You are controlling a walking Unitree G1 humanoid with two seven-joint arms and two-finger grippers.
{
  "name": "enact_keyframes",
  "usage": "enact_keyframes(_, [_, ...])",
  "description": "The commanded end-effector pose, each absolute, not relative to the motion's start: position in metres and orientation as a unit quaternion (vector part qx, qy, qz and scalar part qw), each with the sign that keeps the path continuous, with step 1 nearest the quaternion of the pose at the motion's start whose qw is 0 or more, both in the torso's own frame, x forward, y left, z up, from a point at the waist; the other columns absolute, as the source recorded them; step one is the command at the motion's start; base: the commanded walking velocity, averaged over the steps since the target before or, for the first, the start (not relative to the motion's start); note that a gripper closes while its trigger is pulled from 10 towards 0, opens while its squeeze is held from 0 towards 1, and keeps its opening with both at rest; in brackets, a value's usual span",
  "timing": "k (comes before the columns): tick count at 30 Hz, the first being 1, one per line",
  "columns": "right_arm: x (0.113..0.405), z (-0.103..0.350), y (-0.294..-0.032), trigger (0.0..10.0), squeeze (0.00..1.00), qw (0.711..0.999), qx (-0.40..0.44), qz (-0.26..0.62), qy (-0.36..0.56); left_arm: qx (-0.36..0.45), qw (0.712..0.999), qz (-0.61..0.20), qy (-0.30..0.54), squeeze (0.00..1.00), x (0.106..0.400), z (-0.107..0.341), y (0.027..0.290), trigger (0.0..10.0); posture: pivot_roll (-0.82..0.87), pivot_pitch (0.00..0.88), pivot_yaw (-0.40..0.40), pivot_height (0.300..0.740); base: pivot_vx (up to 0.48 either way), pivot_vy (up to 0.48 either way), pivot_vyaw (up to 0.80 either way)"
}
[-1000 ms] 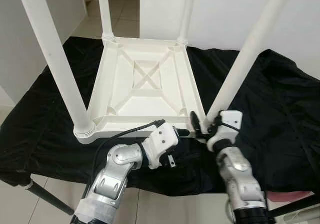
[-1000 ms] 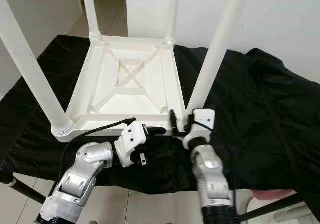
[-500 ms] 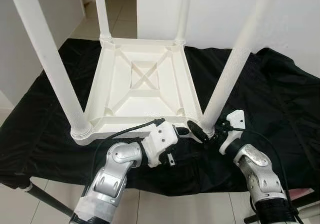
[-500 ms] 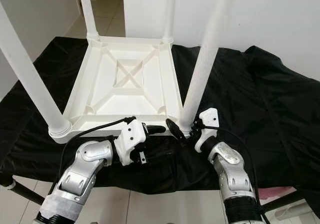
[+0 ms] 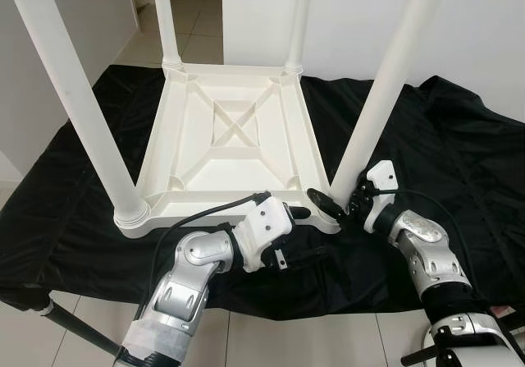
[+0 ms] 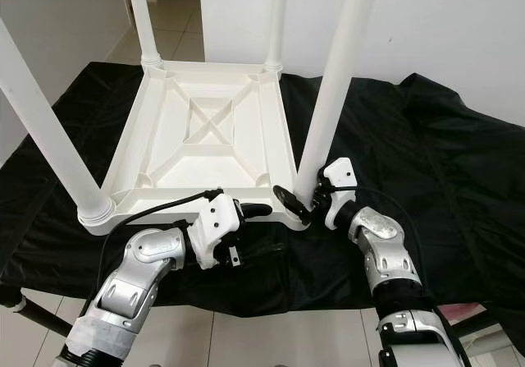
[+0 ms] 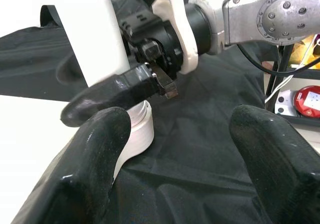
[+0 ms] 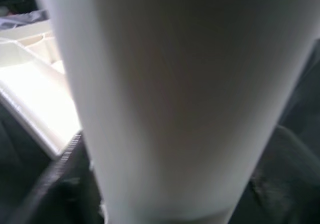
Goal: Building children table
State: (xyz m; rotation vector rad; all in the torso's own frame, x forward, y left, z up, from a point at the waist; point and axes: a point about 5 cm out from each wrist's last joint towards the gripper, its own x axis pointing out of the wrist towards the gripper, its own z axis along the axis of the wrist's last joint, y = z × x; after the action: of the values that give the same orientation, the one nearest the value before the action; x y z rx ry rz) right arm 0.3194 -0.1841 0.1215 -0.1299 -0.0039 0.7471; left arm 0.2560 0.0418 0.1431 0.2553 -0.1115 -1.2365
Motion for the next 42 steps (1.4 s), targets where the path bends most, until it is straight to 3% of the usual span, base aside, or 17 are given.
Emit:
enact_keyframes(1, [0.320, 0.121, -0.184, 0.0, 0.00, 0.926, -0.065, 0.371, -0.001, 0.119, 0.840, -0.527, -0.054, 0.00, 0.262, 0.142, 0.044, 10.0, -0.02, 0.000, -0.019, 0.740, 0.000, 0.000, 0.00])
enact_keyframes(13, [0.320, 0.114, -0.194, 0.0, 0.00, 0.929, -0.058, 0.367, -0.002, 0.125, 0.840, -0.526, -0.050, 0.00, 0.263, 0.140, 0.046, 10.0, -0.03, 0.000, -0.017, 0.740, 0.000, 0.000, 0.00])
enact_keyframes(14, [0.319, 0.113, -0.195, 3.5, 0.00, 0.930, -0.056, 0.363, -0.001, 0.125, 0.840, -0.526, -0.050, 0.00, 0.262, 0.140, 0.046, 10.0, -0.03, 0.000, -0.018, 0.740, 0.000, 0.000, 0.00])
enact_keyframes(17, [0.318, 0.113, -0.195, 3.5, 0.00, 0.931, -0.055, 0.361, -0.001, 0.125, 0.840, -0.526, -0.050, 0.00, 0.262, 0.140, 0.046, 10.0, -0.03, 0.000, -0.018, 0.740, 0.000, 0.000, 0.00])
enact_keyframes(18, [0.318, 0.114, -0.196, 10.0, 0.00, 0.934, -0.049, 0.355, -0.005, 0.125, 0.840, -0.526, -0.050, 0.00, 0.262, 0.140, 0.047, 10.0, -0.03, 0.000, -0.019, 0.740, 0.000, 0.000, 0.00])
enact_keyframes(26, [0.316, 0.109, -0.192, 10.0, 0.00, 0.966, -0.030, 0.256, -0.003, 0.124, 0.842, -0.524, -0.047, 0.00, 0.260, 0.139, 0.048, 10.0, -0.03, 0.000, -0.025, 0.740, 0.000, 0.000, 0.00])
enact_keyframes(34, [0.304, 0.107, -0.171, 10.0, 0.00, 0.978, -0.003, 0.208, -0.023, 0.123, 0.842, -0.523, -0.046, 0.00, 0.260, 0.138, 0.049, 10.0, -0.03, 0.000, -0.026, 0.740, 0.000, 0.000, 0.00])
enact_keyframes(42, [0.294, 0.111, -0.156, 10.0, 0.00, 0.993, 0.046, 0.106, -0.035, 0.123, 0.841, -0.525, -0.045, 0.00, 0.260, 0.137, 0.048, 10.0, -0.03, 0.000, -0.026, 0.740, 0.000, 0.000, 0.00])
